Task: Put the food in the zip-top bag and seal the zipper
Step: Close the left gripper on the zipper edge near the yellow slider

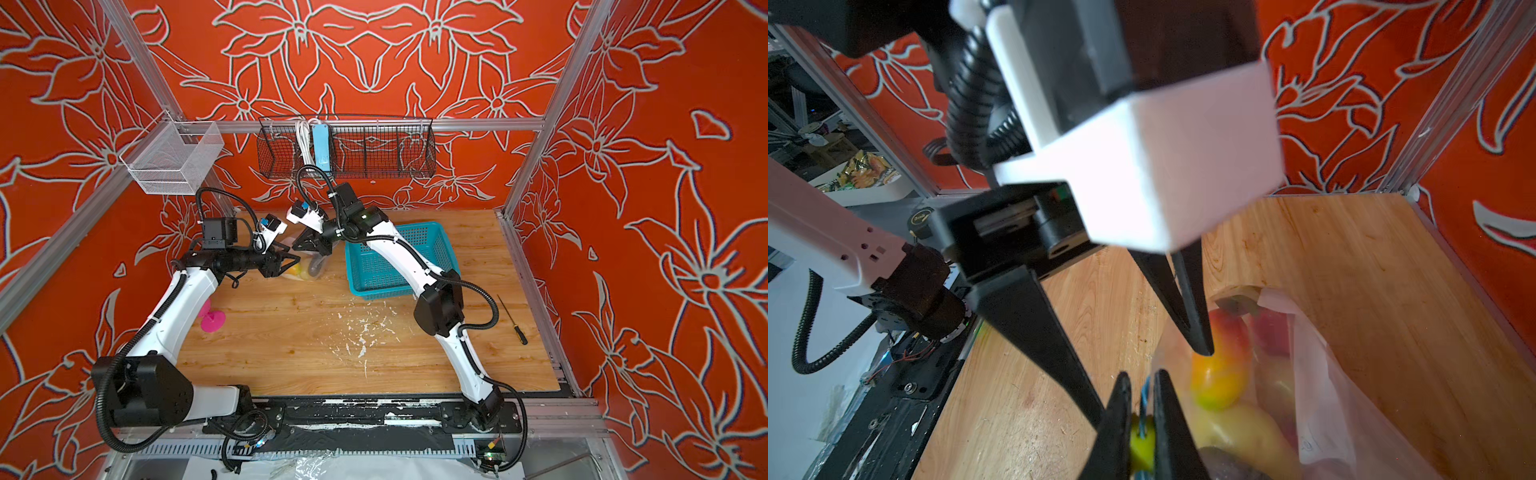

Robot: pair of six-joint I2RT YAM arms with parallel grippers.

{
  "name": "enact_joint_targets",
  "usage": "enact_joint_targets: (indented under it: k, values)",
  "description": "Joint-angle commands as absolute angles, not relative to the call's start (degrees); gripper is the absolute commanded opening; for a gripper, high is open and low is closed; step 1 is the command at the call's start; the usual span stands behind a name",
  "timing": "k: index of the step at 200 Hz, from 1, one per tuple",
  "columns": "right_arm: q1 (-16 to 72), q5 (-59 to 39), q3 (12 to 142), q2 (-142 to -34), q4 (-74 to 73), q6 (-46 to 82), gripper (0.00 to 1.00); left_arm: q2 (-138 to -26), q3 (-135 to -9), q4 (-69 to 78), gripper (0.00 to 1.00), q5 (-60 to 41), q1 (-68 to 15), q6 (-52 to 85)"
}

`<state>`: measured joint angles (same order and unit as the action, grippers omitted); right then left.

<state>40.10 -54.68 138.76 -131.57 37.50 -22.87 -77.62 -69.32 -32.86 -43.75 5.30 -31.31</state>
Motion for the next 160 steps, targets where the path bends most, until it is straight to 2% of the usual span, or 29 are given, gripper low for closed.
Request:
enact_joint_targets:
  k: [1,21,56,102,116,160]
  values:
    - [39.79,-57.84,140.71,-132.19,37.89,-23.85,0.0,-77.82,-70.84,-33.18,0.57,-45.86,5.67,-32.31]
    - [39.79,-57.98,140.82,-132.11,37.71,-23.64,0.0,-78.02,-71.23,-33.39,0.49,-46.86,5.63,-31.91]
    - [39.77,-57.73,140.8,-132.11,37.79,-23.66,0.0,-77.87,-71.89,-33.27,0.21,-48.84,5.63,-31.0]
    - [39.73,-57.79,140.77,-132.18,36.59,-22.64,0.0,-77.65,-71.37,-32.08,0.08,-51.23,5.63,-29.62]
    - [39.81,-58.01,140.74,-132.16,36.01,-22.11,0.0,-77.65,-71.31,-31.87,0.0,-51.41,5.64,-29.25]
    - [39.77,-57.09,140.32,-131.8,34.91,-21.18,0.0,-76.85,-69.78,-29.59,0.0,-51.74,5.63,-27.22]
